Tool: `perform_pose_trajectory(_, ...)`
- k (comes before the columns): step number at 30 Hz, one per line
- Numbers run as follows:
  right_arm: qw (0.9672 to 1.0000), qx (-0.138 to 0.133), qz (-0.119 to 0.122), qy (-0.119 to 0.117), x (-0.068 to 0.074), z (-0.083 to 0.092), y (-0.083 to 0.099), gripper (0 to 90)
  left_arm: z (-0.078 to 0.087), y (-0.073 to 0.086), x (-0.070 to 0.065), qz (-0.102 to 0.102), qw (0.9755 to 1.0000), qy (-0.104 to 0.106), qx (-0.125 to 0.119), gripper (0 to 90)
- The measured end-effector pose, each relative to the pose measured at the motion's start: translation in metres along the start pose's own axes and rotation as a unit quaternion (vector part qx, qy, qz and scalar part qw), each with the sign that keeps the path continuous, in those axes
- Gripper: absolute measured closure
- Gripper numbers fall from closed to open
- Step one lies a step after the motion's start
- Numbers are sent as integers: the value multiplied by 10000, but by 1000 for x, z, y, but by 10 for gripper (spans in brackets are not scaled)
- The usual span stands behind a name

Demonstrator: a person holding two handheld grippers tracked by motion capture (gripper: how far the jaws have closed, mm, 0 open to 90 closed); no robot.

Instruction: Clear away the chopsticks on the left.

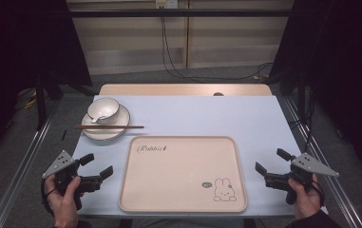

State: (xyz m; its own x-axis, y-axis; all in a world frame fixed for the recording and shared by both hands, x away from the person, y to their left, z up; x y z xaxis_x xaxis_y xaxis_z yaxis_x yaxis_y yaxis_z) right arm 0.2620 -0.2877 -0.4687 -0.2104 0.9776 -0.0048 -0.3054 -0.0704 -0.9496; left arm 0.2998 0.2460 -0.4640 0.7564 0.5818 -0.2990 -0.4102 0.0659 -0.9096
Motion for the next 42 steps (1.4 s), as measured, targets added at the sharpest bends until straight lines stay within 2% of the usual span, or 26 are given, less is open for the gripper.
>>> perform_pose_trajectory(10,10000,49,41,3,1,-2,1,25,1,1,0,53,9999,35,92,25)
perform_pose_trajectory(13,10000,69,30,-27,2,-1,1,25,0,3,-2,5,9996,147,221,39)
perform_pose_trajectory(14,9999,84,52,-60,2,-1,2,25,-2,7,-6,-105,9982,367,462,40)
perform_pose_trajectory(15,9999,84,76,-69,2,-2,2,25,-2,7,-6,-105,9982,367,462,39)
perform_pose_trajectory(16,9999,102,57,-73,3,-2,2,25,-4,7,-6,-166,9983,272,492,40)
perform_pose_trajectory(18,9999,69,85,-93,4,-3,1,25,-2,4,-6,-192,9982,350,456,64)
perform_pose_trajectory(20,9999,67,95,-92,4,-3,1,25,-2,2,-6,-188,9983,321,452,63)
perform_pose_trajectory(21,9999,78,87,-103,4,-3,1,25,1,0,-7,-200,9970,558,489,67)
perform_pose_trajectory(22,9999,78,87,-103,4,-3,1,25,1,0,-7,-200,9970,558,489,65)
perform_pose_trajectory(24,9999,86,64,-106,4,-4,1,25,8,-6,-1,-113,9974,623,345,53)
perform_pose_trajectory(26,9999,75,57,-142,5,-3,1,25,10,-8,2,-80,9978,554,357,53)
perform_pose_trajectory(27,9999,25,47,-103,4,-3,0,25,14,-11,7,-100,9972,651,344,53)
perform_pose_trajectory(29,9999,8,37,-115,4,-3,0,25,16,-12,9,-81,9974,610,368,54)
perform_pose_trajectory(30,9999,8,37,-115,4,-3,0,25,18,-14,12,-85,9969,678,392,54)
perform_pose_trajectory(32,10000,5,24,-95,4,-3,0,25,21,-16,16,-131,9968,625,475,60)
perform_pose_trajectory(33,10000,17,25,-90,4,-3,0,25,23,-18,20,-288,9951,579,751,60)
perform_pose_trajectory(34,10000,14,34,-78,4,-4,0,26,25,-20,23,-272,9945,576,830,61)
perform_pose_trajectory(35,10000,4,36,-65,3,-4,0,26,26,-22,26,-240,9951,593,760,60)
perform_pose_trajectory(37,10000,-11,23,-69,3,-3,-1,26,27,-27,30,-202,9936,786,780,57)
perform_pose_trajectory(40,10000,-16,23,-47,3,-3,-1,26,27,-30,40,-286,9928,766,877,48)
perform_pose_trajectory(42,10000,-17,21,-46,3,-3,-1,26,27,-34,47,-304,9933,789,787,45)
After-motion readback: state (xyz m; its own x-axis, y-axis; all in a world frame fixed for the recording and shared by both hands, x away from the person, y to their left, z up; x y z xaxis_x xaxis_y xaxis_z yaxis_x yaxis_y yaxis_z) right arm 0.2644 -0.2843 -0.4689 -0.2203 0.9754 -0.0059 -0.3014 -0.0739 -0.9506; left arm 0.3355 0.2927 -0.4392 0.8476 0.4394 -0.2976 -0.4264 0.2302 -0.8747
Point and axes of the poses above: each handheld gripper's, and its own axes: z roughly backward along the jaws, y roughly out of its underside, x roughly to its left, the point moved 7 cm from there along -z, roughly forward along the jaws, and after that the axes turned 13 degrees about y, right-handed, at the moved point
